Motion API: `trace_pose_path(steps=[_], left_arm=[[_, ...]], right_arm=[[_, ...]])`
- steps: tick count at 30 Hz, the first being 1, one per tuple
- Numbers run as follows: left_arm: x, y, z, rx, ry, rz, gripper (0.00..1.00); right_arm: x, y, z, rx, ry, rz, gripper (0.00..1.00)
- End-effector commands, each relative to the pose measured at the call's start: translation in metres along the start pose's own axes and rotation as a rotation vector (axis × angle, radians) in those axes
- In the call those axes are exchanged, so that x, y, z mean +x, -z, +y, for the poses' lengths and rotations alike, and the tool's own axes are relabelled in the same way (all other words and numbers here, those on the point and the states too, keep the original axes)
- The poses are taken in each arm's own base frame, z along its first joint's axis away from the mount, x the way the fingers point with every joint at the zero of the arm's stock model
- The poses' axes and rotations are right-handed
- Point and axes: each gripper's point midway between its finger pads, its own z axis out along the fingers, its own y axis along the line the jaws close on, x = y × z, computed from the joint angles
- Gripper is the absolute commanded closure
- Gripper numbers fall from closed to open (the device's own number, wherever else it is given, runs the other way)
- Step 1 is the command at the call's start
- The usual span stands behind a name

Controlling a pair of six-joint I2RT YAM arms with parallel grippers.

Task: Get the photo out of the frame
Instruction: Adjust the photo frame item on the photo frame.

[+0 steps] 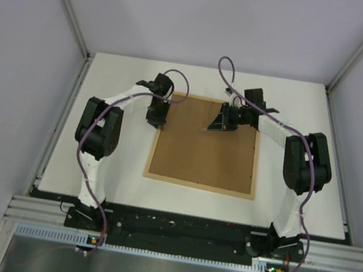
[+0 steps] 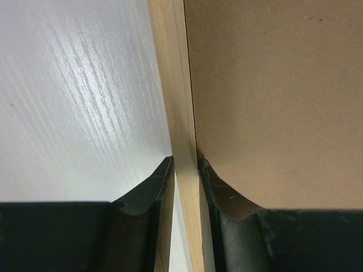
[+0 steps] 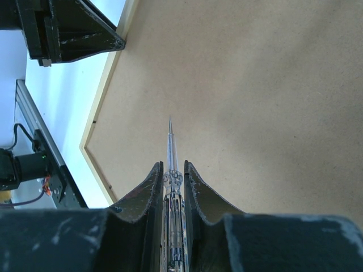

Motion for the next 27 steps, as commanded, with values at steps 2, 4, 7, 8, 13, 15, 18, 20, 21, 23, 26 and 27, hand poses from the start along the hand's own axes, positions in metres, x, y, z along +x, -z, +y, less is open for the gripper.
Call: trace_pose_path(steps=[2, 4, 7, 8, 13, 15, 18, 20, 21, 23, 26, 27], left_arm=[[-0.018, 0.026, -0.018, 0.264, 0.080, -0.112, 1.00], [-0.017, 0.035, -0.023, 0.372, 0.115, -0.128, 1.00], [-0.016, 0.043, -0.023, 0.502, 0.180, -0.145, 1.00], [-0.015, 0.044, -0.023, 0.539, 0.198, -0.139, 1.00], [-0.011, 0.041, -0.012, 0.608, 0.269, -0.120, 1.00], [-0.013, 0.043, -0.011, 0.627, 0.277, -0.122, 1.00], [-0.018, 0.046, -0.007, 0.605, 0.271, -0.127, 1.00], [-0.027, 0.047, 0.000, 0.556, 0.265, -0.132, 0.84], [-0.031, 0.047, 0.002, 0.541, 0.262, -0.131, 0.75], [-0.040, 0.046, 0.007, 0.511, 0.253, -0.134, 0.62], [-0.053, 0.038, 0.013, 0.477, 0.244, -0.140, 0.45], [-0.056, 0.034, 0.014, 0.470, 0.246, -0.133, 0.41]], right_arm=[[0.001, -0.008, -0.003, -0.007, 0.003, 0.000, 1.00], [0.002, -0.009, -0.004, -0.004, 0.002, 0.003, 1.00], [0.002, -0.010, -0.004, -0.005, 0.000, 0.005, 1.00], [0.003, -0.011, -0.005, -0.004, 0.000, 0.008, 1.00], [0.006, -0.014, -0.006, -0.002, -0.004, 0.016, 1.00], [0.005, -0.013, -0.005, -0.005, -0.003, 0.014, 1.00], [0.001, -0.013, -0.001, -0.015, 0.005, 0.009, 1.00], [-0.005, -0.012, 0.001, -0.023, 0.014, -0.001, 1.00], [-0.010, -0.012, 0.004, -0.033, 0.020, -0.007, 1.00], [-0.025, -0.013, 0.011, -0.051, 0.039, -0.029, 1.00], [-0.046, -0.016, 0.017, -0.075, 0.044, -0.054, 1.00], [-0.052, -0.018, 0.019, -0.085, 0.045, -0.058, 1.00]])
